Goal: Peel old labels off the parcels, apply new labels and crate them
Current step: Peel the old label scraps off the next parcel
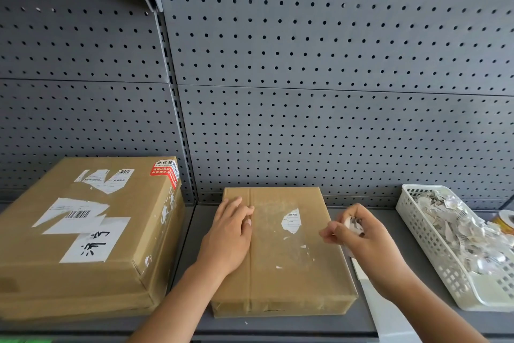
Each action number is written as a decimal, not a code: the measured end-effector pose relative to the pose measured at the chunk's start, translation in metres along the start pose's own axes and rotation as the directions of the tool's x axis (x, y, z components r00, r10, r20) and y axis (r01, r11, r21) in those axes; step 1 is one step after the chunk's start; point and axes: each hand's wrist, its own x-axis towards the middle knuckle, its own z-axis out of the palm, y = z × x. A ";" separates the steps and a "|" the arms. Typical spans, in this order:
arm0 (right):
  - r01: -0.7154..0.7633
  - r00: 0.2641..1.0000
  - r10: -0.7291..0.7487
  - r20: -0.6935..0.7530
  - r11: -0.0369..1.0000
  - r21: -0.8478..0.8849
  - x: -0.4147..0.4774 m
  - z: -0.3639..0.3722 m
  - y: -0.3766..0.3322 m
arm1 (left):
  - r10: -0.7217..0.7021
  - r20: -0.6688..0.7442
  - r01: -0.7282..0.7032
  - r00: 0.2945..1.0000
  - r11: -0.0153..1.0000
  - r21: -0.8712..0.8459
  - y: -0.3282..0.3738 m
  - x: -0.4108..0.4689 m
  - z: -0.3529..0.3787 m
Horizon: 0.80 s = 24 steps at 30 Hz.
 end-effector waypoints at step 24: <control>0.010 1.000 -0.003 0.010 0.549 -0.836 0.074 0.047 0.025 | 0.016 -0.019 -0.016 1.000 1.000 -0.012 0.001 -0.001 0.001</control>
